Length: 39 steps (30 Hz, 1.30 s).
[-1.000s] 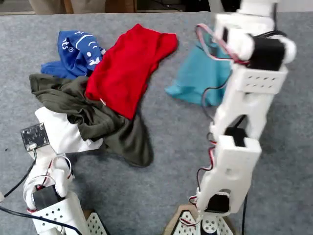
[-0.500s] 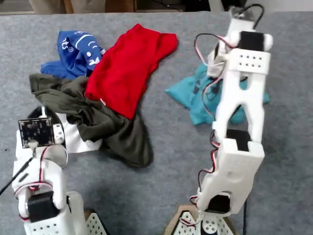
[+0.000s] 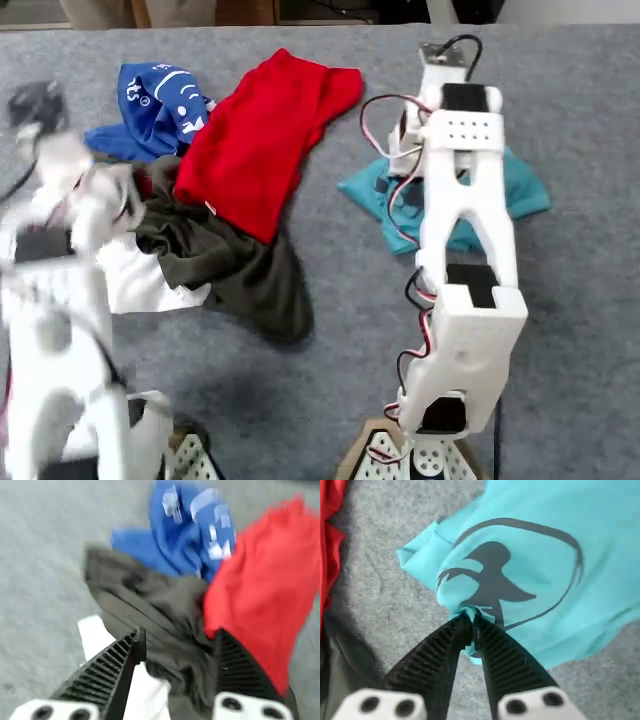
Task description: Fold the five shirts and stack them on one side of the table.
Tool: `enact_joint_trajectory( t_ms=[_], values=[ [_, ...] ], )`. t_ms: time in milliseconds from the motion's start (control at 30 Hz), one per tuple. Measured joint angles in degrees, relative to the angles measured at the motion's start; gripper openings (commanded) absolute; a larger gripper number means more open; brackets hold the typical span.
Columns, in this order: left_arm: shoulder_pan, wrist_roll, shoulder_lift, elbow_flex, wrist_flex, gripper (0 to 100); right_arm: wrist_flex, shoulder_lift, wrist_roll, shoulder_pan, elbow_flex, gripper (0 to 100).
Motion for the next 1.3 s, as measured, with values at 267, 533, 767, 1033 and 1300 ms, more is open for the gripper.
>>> enact_joint_trajectory(
  t_ms=[267, 533, 767, 1033, 1300],
  values=[
    [4.57, 0.35, 36.75, -30.59, 7.03, 29, -10.02, 0.0, 0.0, -0.44, 8.7, 0.4],
    [7.3, 0.26, 64.26, -57.67, 15.91, 31, -19.6, 0.0, 0.0, -2.02, 15.47, 0.4],
    [6.33, 0.26, 84.75, -80.88, 22.95, 31, -26.46, 0.0, 0.0, -2.11, 20.48, 0.4],
    [4.48, -0.7, 95.56, -102.68, 32.97, 24, -31.03, 0.0, 0.0, -2.02, 23.21, 0.4],
    [2.73, -0.79, 96.62, -115.34, 36.57, 12, -31.12, -0.09, 0.0, -2.02, 23.47, 0.4]
  ],
)
